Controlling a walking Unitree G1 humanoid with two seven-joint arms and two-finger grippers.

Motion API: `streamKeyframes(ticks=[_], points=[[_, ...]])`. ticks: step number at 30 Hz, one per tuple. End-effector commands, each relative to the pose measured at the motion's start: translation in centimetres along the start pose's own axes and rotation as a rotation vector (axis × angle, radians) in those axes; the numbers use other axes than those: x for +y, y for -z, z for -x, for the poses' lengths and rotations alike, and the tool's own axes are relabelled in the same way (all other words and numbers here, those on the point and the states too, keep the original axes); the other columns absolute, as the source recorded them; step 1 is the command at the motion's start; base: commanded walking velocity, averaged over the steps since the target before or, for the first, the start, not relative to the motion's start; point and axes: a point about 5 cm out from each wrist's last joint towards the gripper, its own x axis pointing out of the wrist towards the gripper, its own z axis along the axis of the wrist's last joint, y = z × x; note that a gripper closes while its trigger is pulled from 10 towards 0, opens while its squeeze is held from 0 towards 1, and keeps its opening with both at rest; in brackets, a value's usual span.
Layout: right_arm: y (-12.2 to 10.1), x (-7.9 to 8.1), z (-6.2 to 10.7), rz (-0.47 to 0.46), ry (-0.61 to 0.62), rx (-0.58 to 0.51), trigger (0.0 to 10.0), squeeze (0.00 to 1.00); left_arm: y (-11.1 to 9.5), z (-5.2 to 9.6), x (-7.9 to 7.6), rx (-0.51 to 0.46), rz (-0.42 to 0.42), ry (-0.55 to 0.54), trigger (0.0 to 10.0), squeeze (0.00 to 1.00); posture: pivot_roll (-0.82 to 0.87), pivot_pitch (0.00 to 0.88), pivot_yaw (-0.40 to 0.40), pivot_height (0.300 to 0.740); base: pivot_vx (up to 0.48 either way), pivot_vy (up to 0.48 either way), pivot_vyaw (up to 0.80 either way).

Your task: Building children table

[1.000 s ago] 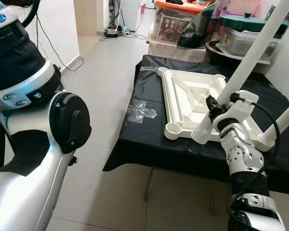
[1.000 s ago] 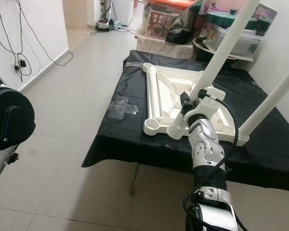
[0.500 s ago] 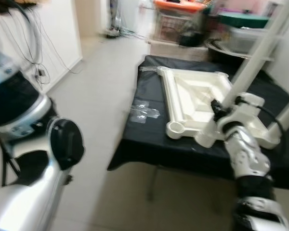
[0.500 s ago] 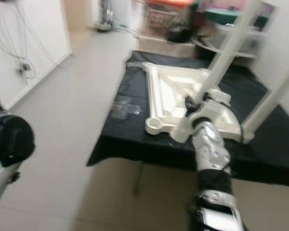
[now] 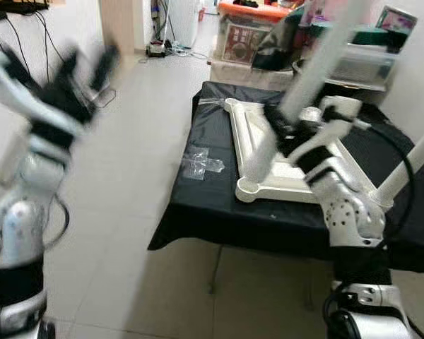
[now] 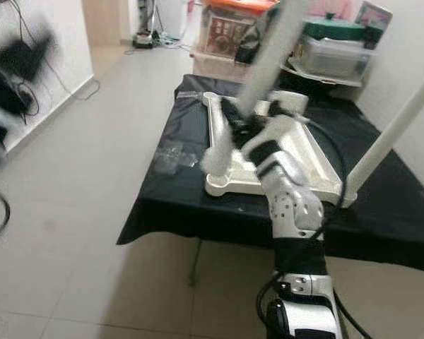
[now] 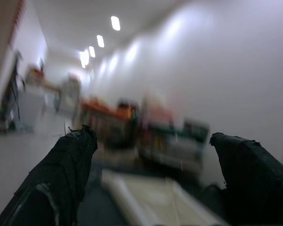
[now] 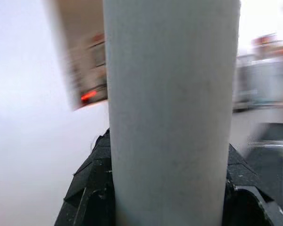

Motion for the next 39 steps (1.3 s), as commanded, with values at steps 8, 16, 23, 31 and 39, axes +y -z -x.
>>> streamKeyframes(ticks=[8, 16, 23, 31, 39], points=[[0.8, 3.8, -1.5, -0.039, -0.222, 0.038, 0.0, 0.0, 5.1, 1.7, -1.3, 0.291, -0.167, 0.165, 10.0, 0.0, 0.08, 0.0, -0.101, 0.74, 0.0, 0.0, 0.0], [1.7, 6.4, -2.2, -0.074, -0.36, 0.079, 0.0, 0.0, 7.3, 3.9, -2.7, 0.445, -0.15, 0.388, 10.0, 0.0, 0.07, 0.0, -0.093, 0.74, 0.0, 0.0, 0.0], [2.1, 8.3, -2.7, -0.111, -0.434, 0.083, 0.0, 0.0, 8.0, 4.2, -2.5, 0.487, -0.141, 0.417, 10.0, 0.0, 0.08, 0.0, -0.094, 0.74, 0.0, 0.0, 0.0], [2.4, 10.2, -2.9, -0.152, -0.485, 0.073, 0.0, 0.0, 9.5, 5.0, -2.1, 0.562, -0.137, 0.462, 10.0, 0.0, 0.07, 0.0, -0.091, 0.74, 0.0, 0.0, 0.0], [3.0, 11.9, -2.8, -0.181, -0.539, 0.075, 0.0, 0.0, 10.3, 5.0, -2.3, 0.583, -0.134, 0.505, 10.0, 0.0, 0.07, 0.0, -0.088, 0.74, 0.0, 0.0, 0.0]])
